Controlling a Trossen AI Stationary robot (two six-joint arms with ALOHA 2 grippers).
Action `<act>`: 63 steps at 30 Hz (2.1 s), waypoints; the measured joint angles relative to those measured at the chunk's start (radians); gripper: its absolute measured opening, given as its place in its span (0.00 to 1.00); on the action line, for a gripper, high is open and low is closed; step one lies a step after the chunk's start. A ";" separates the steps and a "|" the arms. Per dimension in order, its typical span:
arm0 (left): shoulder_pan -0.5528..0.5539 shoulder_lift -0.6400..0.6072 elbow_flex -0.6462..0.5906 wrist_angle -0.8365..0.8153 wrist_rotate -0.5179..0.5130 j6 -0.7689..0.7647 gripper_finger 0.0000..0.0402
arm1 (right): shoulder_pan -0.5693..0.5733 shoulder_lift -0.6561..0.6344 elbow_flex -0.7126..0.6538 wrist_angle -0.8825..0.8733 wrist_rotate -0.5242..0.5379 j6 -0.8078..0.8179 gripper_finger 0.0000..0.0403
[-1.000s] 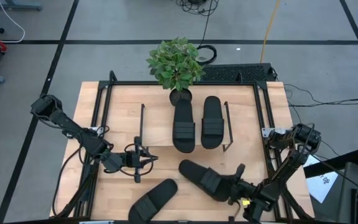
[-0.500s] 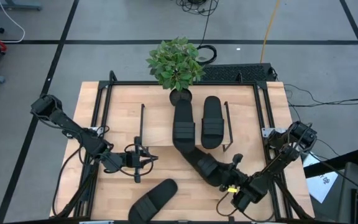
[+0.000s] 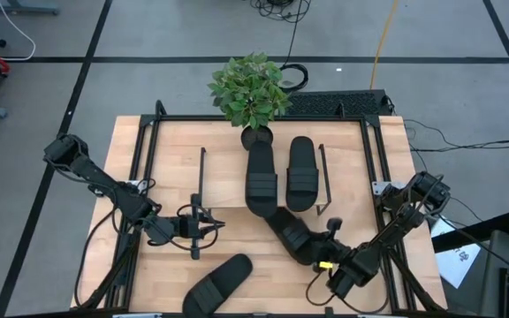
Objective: Pick and place slides into the shelf
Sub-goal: Put the black slide under the shelf
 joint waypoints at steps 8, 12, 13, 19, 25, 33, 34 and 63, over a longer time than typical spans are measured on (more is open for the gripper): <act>0.000 0.000 0.000 0.010 0.000 0.004 0.06 | 0.033 0.000 -0.008 0.116 -0.079 -0.052 0.05; 0.000 0.000 0.000 0.025 0.000 0.015 0.06 | 0.037 -0.001 -0.008 0.157 -0.117 -0.100 0.05; 0.000 0.000 0.000 0.025 0.000 0.018 0.06 | 0.037 -0.001 -0.008 0.168 -0.131 -0.118 0.05; 0.000 0.000 0.000 0.025 0.002 0.021 0.06 | 0.037 -0.003 -0.008 0.250 -0.210 -0.210 0.14; -0.001 0.000 0.000 0.026 0.049 0.014 0.06 | 0.040 -0.003 -0.008 0.273 -0.239 -0.210 0.35; -0.001 0.000 0.000 0.060 0.204 -0.002 0.06 | 0.063 -0.061 -0.010 0.267 -0.270 -0.244 0.58; -0.002 0.000 0.000 0.068 0.213 -0.013 0.06 | 0.068 -0.074 -0.010 0.268 -0.267 -0.248 0.59; 0.044 0.744 0.863 -0.419 -0.061 -0.055 0.06 | 0.214 -0.512 -0.030 0.087 0.395 -0.665 0.05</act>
